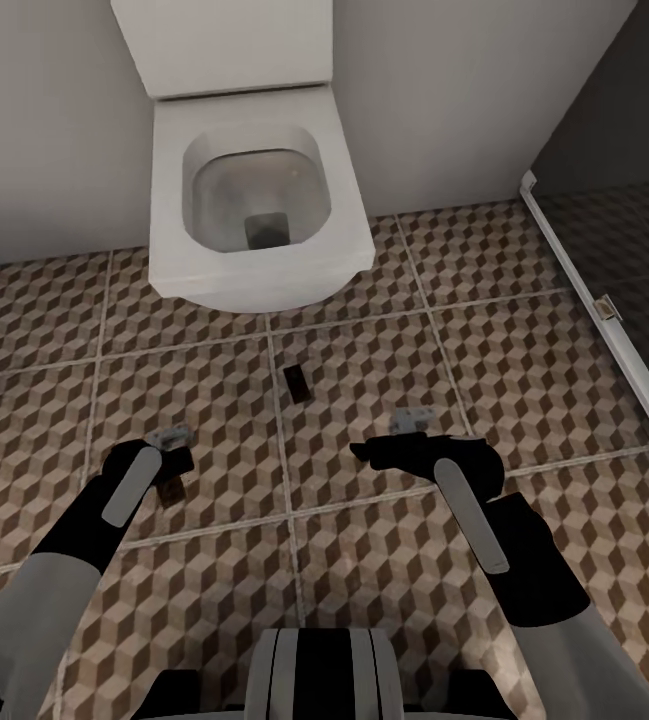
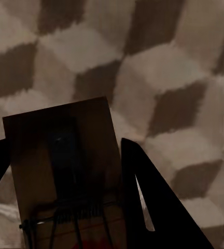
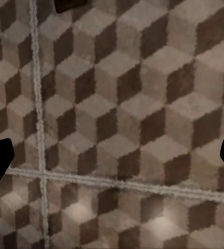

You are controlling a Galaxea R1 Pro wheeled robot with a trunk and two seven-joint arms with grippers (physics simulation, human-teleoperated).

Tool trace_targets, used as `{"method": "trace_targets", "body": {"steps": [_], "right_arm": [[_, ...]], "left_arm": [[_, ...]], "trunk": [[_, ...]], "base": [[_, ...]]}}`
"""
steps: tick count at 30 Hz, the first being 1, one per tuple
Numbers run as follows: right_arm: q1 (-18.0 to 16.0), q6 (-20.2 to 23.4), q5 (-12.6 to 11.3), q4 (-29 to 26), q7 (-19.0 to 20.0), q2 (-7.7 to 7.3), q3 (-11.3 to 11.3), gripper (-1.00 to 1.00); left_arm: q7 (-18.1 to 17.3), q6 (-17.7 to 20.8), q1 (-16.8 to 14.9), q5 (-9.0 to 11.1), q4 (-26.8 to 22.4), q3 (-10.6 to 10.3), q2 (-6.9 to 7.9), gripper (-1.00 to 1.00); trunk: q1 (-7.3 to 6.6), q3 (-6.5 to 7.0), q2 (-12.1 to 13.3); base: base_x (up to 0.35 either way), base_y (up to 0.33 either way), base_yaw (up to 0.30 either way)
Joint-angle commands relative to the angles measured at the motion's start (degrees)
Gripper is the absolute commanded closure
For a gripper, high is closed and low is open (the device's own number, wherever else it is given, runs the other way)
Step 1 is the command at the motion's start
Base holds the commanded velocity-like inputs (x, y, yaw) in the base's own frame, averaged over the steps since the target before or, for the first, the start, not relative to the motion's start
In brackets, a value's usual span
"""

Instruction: Take the four mousetraps from the cabinet in the bathroom and place them on the bathroom floor. Make sure all four end up on the same floor surface, and ensure that at least two of them are either under or directly next to the same bathroom sink.

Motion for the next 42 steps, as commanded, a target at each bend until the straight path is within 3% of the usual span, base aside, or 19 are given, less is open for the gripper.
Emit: {"method": "trace_targets", "body": {"steps": [1,7,15,18,32,42], "right_arm": [[-0.1,0.1,-0.6,0.0,-0.6,-0.05,0.1,-1.0],[-0.3,0.1,-0.6,0.0,-0.8,-0.03,0.1,-1.0],[-0.4,0.1,-0.6,0.0,-0.9,-0.23,0.1,-1.0],[-0.4,0.1,-0.6,0.0,-0.9,-0.2,0.1,-1.0],[-0.7,0.1,-0.6,0.0,-3.7,0.1,0.2,-1.0],[-1.3,0.1,-0.6,0.0,-4.1,0.08,0.2,-1.0]], "left_arm": [[0.0,-0.6,-0.2,0.4,0.0,-0.2,0.08,1.0],[-4.0,-3.7,-0.9,0.0,0.1,-0.3,0.15,1.0],[-6.9,-5.7,-1.5,-5.4,0.2,-0.6,-0.2,1.0],[-8.3,-5.9,-1.9,-6.1,0.1,-0.7,-0.2,1.0],[-11.9,-6.0,-6.0,-6.9,0.4,-2.4,-0.45,1.0],[-12.8,-6.8,-8.8,-6.8,3.0,-6.1,-0.75,1.0]], "trunk": [[-0.01,-0.03,0.0],[-0.01,-0.03,0.0],[-0.01,-0.03,0.0],[-0.01,-0.03,0.0],[-0.01,-0.03,0.0],[-0.01,-0.03,0.0]], "base": [[0.0,0.0,0.0],[0.0,0.0,0.0],[0.0,0.0,0.0],[0.0,0.0,0.0],[0.0,0.0,0.0],[0.0,-0.01,0.0]]}}
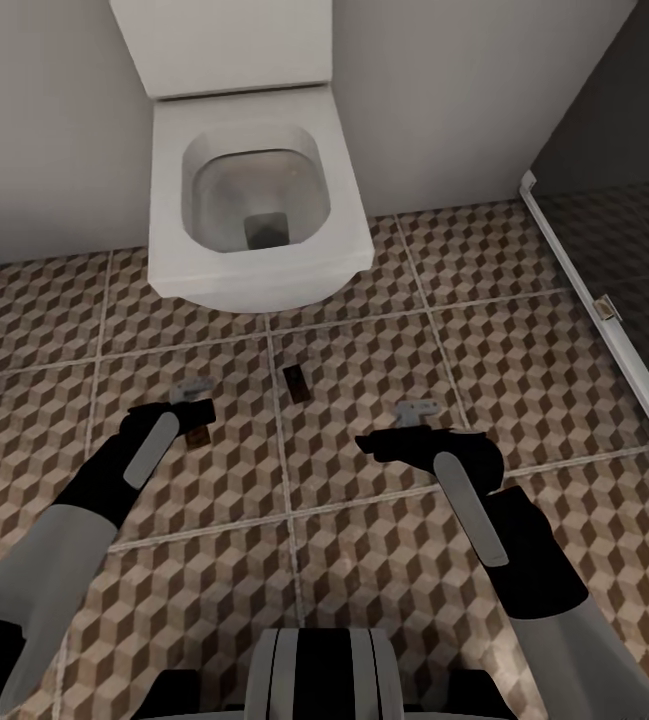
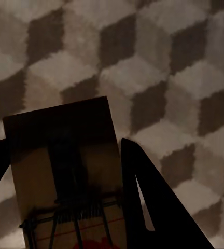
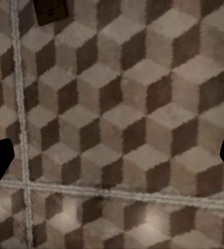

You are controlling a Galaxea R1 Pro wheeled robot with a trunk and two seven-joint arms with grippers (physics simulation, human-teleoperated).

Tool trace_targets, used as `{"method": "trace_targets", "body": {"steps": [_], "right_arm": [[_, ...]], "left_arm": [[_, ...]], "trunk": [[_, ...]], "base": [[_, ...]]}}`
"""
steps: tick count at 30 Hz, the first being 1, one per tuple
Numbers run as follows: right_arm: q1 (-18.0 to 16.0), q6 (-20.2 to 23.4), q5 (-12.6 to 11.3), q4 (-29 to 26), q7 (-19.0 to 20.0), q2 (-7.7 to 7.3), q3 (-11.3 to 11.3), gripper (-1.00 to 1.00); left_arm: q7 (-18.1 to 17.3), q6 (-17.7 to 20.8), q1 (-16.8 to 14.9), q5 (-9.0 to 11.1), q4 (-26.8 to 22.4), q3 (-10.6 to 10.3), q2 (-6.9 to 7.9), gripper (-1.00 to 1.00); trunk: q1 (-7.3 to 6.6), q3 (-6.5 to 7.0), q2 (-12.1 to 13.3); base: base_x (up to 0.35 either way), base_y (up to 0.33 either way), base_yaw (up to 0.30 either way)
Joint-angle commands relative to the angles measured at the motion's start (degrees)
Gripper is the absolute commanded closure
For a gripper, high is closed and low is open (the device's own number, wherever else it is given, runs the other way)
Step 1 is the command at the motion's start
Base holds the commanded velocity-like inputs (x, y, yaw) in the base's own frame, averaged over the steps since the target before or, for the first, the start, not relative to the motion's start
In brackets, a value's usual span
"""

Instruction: Take the four mousetraps from the cabinet in the bathroom and place them on the bathroom floor. Make sure all four end up on the same floor surface, and ensure that at least two of them are either under or directly next to the same bathroom sink.

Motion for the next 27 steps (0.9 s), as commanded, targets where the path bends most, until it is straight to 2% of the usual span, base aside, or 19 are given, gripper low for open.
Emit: {"method": "trace_targets", "body": {"steps": [1,10,22,27], "right_arm": [[-0.1,0.1,-0.6,0.0,-0.6,-0.08,0.1,-1.0],[-1.1,0.1,-0.6,-0.1,-0.6,-0.36,0.0,-1.0],[-1.6,0.1,-0.6,-0.1,-0.6,-0.38,0.0,-1.0],[-1.6,0.1,-0.6,-0.1,-0.7,-0.39,0.0,-1.0]], "left_arm": [[0.6,0.0,-0.2,0.4,0.0,-0.4,0.06,1.0],[-0.8,-1.4,-0.8,0.4,0.7,-3.2,-0.69,1.0],[-1.1,-2.8,-2.1,0.4,1.7,-4.1,-2.3,1.0],[-1.1,-3.1,-2.8,0.4,1.9,-5.4,-2.83,1.0]], "trunk": [[-0.01,-0.03,0.0],[-0.01,-0.03,0.0],[-0.01,-0.03,0.0],[-0.01,-0.03,0.0]], "base": [[0.0,-0.043,0.0],[0.0,-0.013,0.0],[0.0,-0.001,0.0],[0.0,0.0,0.0]]}}
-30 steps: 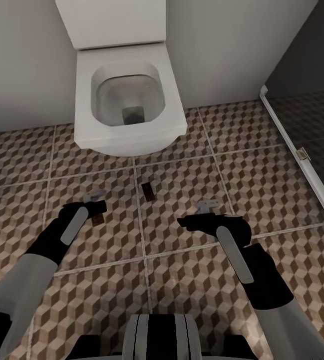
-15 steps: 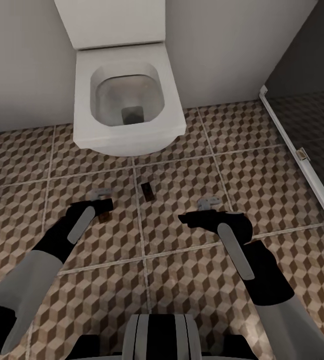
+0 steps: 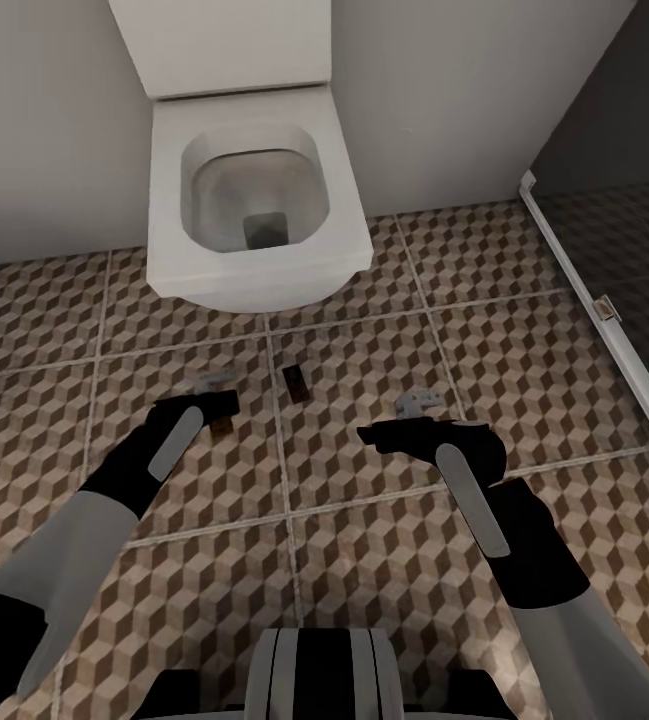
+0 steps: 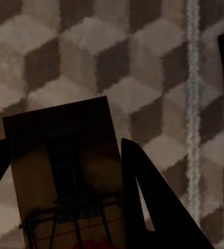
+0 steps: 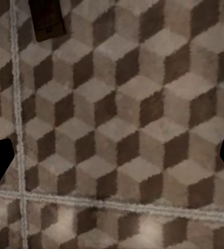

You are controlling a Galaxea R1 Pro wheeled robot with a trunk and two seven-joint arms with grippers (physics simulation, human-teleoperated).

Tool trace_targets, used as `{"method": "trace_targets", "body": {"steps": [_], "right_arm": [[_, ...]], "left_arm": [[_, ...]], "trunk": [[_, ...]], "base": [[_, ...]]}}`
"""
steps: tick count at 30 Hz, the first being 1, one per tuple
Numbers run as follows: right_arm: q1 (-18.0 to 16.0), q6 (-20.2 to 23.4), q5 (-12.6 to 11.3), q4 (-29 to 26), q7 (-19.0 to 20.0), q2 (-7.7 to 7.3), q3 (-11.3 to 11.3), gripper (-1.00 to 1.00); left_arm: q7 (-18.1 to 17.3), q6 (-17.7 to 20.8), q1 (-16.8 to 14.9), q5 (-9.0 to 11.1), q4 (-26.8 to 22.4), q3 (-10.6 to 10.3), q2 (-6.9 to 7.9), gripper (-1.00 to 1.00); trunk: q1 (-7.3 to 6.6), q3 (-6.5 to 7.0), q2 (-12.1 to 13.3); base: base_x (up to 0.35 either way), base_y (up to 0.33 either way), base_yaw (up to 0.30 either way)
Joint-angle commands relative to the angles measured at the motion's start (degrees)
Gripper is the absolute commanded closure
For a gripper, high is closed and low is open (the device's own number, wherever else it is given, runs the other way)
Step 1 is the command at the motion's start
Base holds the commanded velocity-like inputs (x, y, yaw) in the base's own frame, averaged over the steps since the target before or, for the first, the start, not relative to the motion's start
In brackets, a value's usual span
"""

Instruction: Take the four mousetraps from the cabinet in the bathroom and place them on the bathroom floor. Make sure all four end up on the same floor surface, and ensure that at least two of them are either under or directly next to the same bathroom sink.

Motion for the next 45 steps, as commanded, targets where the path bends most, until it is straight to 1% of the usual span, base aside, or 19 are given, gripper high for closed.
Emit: {"method": "trace_targets", "body": {"steps": [1,6,11,15,29,45], "right_arm": [[0.0,0.1,-0.6,-0.1,-0.6,-0.05,0.1,-1.0],[-0.1,0.1,-0.6,0.0,-0.6,-0.05,0.1,-1.0],[-0.1,0.1,-0.6,0.0,-0.6,-0.01,0.1,-1.0],[-0.1,0.1,-0.6,0.0,-0.6,0.02,0.1,-1.0],[-0.1,0.1,-0.6,0.0,-0.6,0.05,0.1,-1.0],[-0.8,0.1,-0.6,0.9,-0.6,0.22,0.1,-1.0]], "left_arm": [[0.6,0.1,-0.4,0.4,-0.1,-0.5,-0.15,1.0],[0.6,0.0,-1.5,0.4,0.8,-1.2,-0.79,1.0],[0.6,-0.3,-1.9,0.4,1.9,-1.4,-1.02,1.0],[0.6,-1.4,-2.1,0.4,2.3,-1.5,-1.1,1.0],[0.6,-2.9,-2.2,0.4,2.5,-1.5,-1.14,1.0],[0.6,-3.2,-2.4,0.4,2.6,-1.5,-1.24,1.0]], "trunk": [[-0.01,-0.03,0.0],[-0.01,-0.03,0.0],[-0.01,-0.03,0.0],[-0.01,-0.03,0.0],[-0.01,-0.03,0.0],[-0.01,-0.03,0.0]], "base": [[0.0,0.0,0.0],[0.0,0.0,0.0],[0.0,0.0,0.0],[0.0,0.0,0.0],[0.0,0.0,0.0],[0.0,0.0,0.0]]}}
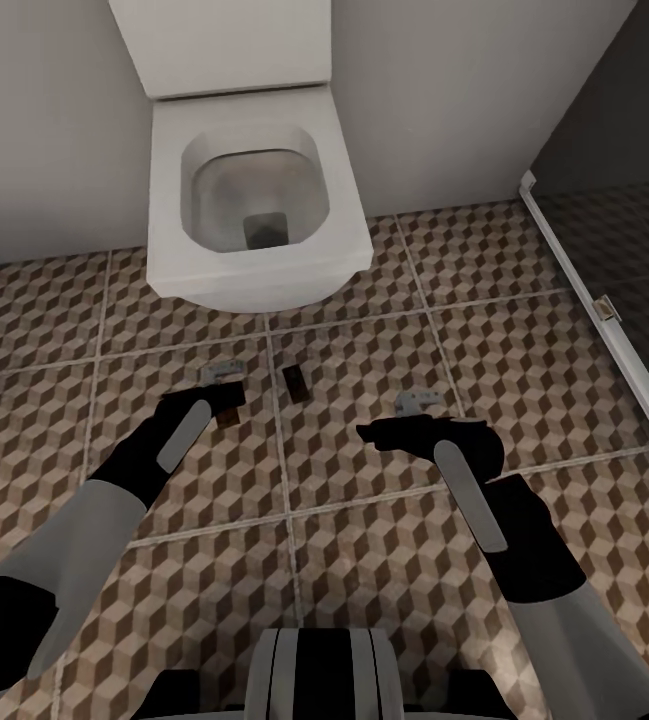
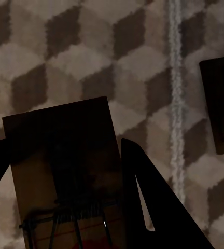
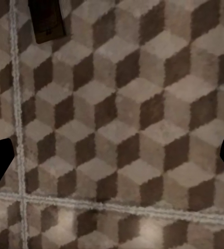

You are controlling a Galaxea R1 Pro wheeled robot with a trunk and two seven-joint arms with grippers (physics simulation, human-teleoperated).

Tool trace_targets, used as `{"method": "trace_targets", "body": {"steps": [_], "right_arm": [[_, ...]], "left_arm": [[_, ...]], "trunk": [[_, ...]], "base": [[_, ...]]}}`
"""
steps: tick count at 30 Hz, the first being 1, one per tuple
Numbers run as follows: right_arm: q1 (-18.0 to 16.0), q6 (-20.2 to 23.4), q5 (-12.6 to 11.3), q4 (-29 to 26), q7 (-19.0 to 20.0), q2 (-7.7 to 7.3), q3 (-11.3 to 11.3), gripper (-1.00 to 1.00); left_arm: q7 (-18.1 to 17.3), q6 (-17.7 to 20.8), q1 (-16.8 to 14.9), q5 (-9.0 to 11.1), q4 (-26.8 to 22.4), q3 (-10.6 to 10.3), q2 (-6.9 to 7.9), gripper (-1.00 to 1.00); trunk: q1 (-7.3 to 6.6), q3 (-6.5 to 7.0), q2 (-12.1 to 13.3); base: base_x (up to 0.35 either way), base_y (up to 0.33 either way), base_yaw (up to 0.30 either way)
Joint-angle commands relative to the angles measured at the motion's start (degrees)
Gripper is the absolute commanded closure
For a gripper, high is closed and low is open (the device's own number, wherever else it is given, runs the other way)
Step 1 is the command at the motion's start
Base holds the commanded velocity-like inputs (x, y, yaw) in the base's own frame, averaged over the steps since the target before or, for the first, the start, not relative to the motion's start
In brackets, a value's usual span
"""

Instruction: Take the four mousetraps from the cabinet in the bathroom and place them on the bathroom floor. Make sure all four end up on the same floor surface, and ensure that at least two of them are either under or directly next to the same bathroom sink.

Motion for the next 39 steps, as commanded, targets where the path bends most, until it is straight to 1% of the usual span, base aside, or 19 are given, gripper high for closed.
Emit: {"method": "trace_targets", "body": {"steps": [1,15,22,33,36,39], "right_arm": [[-0.1,0.1,-0.6,0.0,-0.6,-0.05,0.1,-1.0],[-0.2,0.1,-0.6,0.4,-0.6,0.01,0.2,-1.0],[-0.2,0.1,-0.6,0.4,-0.6,0.05,0.2,-1.0],[-0.2,0.1,-0.6,0.4,-0.6,0.04,0.2,-1.0],[-0.2,0.1,-0.6,0.4,-0.6,0.08,0.2,-1.0],[-0.2,0.1,-0.6,0.4,-0.6,0.12,0.2,-1.0]], "left_arm": [[0.6,0.1,-0.1,0.4,-0.1,-0.3,0.05,1.0],[0.4,-0.1,-0.1,0.3,0.1,-0.4,-0.37,1.0],[0.3,-0.2,-0.8,0.3,0.3,-0.5,-0.69,1.0],[0.2,-0.2,-1.6,0.3,0.5,-0.8,-0.78,1.0],[0.2,-0.2,-1.7,0.3,0.5,-1.2,-0.81,1.0],[0.2,-0.5,-1.8,0.3,0.8,-2.3,-0.9,1.0]], "trunk": [[-0.01,-0.03,0.0],[-0.01,-0.03,0.0],[-0.01,-0.03,0.0],[-0.01,-0.03,0.0],[-0.01,-0.03,0.0],[-0.01,-0.03,0.0]], "base": [[0.0,0.0,0.0],[0.0,0.0,0.0],[0.0,0.0,0.0],[0.0,0.0,0.0],[0.0,0.0,0.0],[0.0,0.0,0.0]]}}
